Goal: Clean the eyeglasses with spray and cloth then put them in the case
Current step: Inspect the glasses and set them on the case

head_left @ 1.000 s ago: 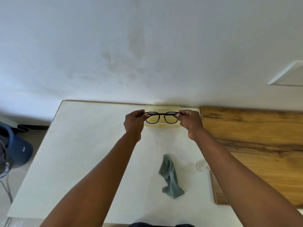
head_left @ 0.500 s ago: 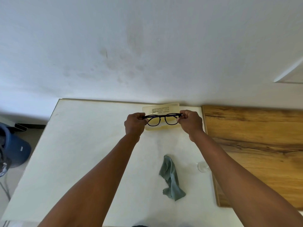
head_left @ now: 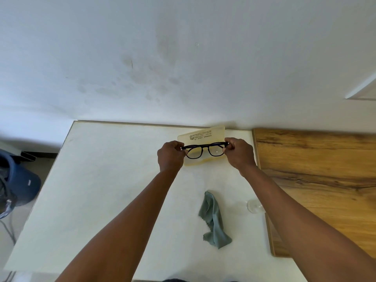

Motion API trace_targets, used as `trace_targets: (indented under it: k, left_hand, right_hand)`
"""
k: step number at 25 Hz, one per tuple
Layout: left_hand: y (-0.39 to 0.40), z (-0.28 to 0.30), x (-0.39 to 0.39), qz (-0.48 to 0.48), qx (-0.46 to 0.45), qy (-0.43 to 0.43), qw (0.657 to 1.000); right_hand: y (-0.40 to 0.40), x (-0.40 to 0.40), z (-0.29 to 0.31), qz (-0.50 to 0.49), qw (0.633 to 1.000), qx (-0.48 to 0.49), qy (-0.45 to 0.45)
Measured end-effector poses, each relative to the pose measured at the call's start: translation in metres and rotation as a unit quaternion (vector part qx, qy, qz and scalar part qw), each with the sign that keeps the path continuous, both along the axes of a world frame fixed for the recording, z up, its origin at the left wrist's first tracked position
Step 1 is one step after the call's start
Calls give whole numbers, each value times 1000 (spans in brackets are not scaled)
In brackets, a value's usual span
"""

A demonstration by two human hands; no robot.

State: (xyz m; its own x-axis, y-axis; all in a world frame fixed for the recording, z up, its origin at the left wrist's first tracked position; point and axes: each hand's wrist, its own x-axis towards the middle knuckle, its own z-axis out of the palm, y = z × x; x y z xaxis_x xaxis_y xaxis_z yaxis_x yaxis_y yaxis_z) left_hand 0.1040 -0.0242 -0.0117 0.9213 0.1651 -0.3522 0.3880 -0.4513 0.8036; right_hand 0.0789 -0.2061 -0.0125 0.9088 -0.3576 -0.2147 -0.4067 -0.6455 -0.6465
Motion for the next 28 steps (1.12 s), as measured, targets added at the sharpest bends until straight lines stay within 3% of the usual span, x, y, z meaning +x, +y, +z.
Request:
trace_targets:
  k: [28]
  left_hand:
    - [2, -15, -8, -42, -6, -42, 998]
  right_hand:
    - [11, -16, -8, -20, 998, -52, 11]
